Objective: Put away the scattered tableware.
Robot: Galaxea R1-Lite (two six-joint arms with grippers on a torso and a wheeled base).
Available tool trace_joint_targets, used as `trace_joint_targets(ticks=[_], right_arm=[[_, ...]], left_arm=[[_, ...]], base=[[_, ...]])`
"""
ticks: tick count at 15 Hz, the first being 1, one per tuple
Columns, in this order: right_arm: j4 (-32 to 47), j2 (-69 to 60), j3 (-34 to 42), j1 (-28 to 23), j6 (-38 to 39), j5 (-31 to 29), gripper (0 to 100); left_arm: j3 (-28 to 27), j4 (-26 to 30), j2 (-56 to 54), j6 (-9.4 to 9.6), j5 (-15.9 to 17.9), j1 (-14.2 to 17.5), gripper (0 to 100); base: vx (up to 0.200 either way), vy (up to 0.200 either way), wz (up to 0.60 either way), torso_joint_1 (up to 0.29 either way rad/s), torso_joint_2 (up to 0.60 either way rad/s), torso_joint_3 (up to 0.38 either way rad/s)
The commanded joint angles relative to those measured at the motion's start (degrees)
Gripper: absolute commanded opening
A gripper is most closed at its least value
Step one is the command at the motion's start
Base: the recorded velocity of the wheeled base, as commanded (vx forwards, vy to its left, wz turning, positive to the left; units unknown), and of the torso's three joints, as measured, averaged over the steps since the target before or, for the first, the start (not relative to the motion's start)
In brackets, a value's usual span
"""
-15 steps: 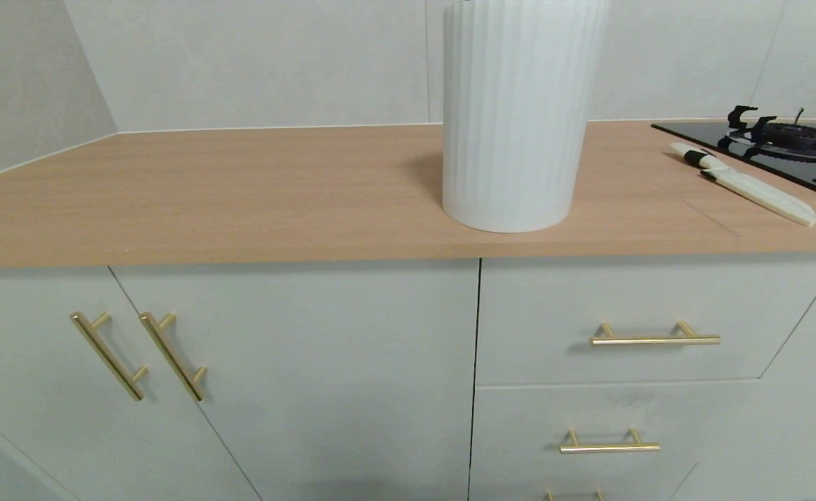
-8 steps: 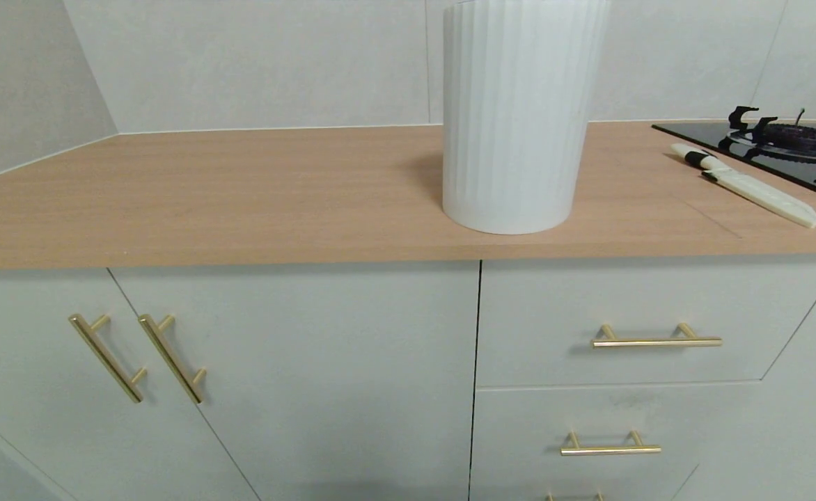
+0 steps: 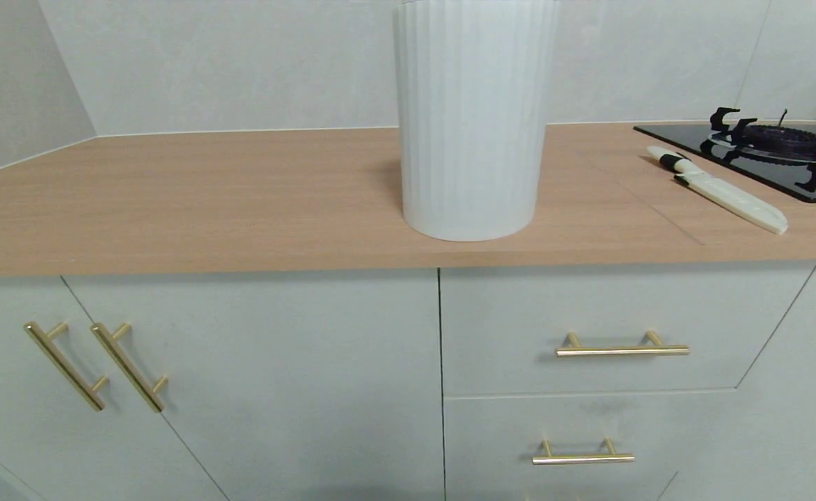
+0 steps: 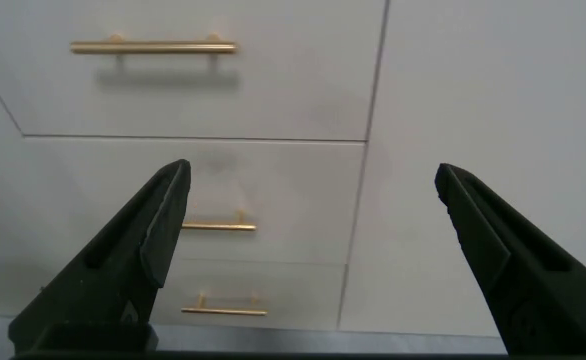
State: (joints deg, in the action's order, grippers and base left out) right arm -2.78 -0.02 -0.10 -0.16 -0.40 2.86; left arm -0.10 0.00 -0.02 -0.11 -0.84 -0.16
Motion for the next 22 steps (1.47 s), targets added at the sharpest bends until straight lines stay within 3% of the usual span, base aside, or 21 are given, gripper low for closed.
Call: trace_joint_targets(ticks=[1, 22], right_arm=[[0.0, 0.1, 0.0, 0.0, 0.0, 0.0, 100], [0.0, 0.1, 0.0, 0.0, -0.1, 0.1, 100]], left_arm=[[0.0, 0.0, 0.0, -0.07, 0.0, 0.0, 100], [0.0, 0.0, 0.0, -0.15, 0.0, 0.0, 100]], base=[[0.000, -0.200, 0.00, 0.002, 0.00, 0.002], [0.000, 0.000, 0.00, 0.000, 0.00, 0.000]])
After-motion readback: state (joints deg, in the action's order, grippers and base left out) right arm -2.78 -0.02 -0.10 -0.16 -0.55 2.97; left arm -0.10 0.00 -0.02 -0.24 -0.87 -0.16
